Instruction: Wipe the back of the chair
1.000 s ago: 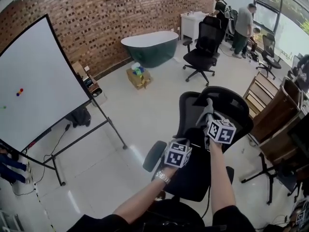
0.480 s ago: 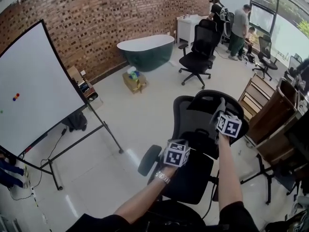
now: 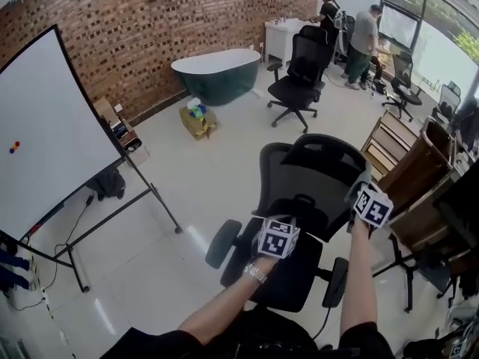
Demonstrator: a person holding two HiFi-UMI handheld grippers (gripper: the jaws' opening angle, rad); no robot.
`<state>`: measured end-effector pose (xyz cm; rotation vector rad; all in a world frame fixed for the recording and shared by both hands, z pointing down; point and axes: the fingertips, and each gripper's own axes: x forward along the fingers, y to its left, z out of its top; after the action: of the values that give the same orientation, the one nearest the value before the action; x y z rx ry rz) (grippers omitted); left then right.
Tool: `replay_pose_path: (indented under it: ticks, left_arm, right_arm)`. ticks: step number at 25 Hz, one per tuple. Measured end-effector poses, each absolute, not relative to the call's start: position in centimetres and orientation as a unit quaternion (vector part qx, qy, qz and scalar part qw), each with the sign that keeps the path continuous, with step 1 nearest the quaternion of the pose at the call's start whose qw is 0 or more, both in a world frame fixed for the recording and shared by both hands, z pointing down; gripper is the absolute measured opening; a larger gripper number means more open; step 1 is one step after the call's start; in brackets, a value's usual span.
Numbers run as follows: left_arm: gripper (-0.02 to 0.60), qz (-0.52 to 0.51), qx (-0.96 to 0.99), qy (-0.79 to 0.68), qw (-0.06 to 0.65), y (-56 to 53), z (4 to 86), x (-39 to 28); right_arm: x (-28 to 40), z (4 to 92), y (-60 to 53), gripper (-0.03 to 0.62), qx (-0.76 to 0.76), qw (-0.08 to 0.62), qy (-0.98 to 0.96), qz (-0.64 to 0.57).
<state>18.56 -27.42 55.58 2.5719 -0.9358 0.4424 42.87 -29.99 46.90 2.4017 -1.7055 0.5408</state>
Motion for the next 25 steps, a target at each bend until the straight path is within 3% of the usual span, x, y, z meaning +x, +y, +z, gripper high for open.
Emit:
replay_pose_path:
  ticks: [3,6,11,17,25]
  left_arm:
    - [0.002,0.161,0.907,-0.345,0.182,-27.5,55.7,17.2]
    - [0.002,0.162,0.900,-0.364,0.177,-27.8,55.3,15.3]
    - [0.002,0.157,0.888,-0.396,0.175,-28.7,54.9,11.4]
    - [0.002,0.147,0.881,-0.411,0.184,-29.8,55.4,9.3]
    - [0.002,0.125,0.904,-0.364,0.187,-29.8,54.1,14.0]
  right_arm:
    - [35.3,46.9,-34.1,0.015,0.751,0.074,-0.633,0.171]
    - [28.4,49.6,-38.8,0.015,0.702,0.122,-0.679,0.177]
    - [23.3,55.5,-42.6,0.015,0.665,0.135,-0.693,0.244]
    - [29.8,54.4,-41.2,0.015,0.733,0.097,-0.636,0.223]
    - [41.5,53.6,-33.3,0.015,0.804,0.078,-0.548,0.215]
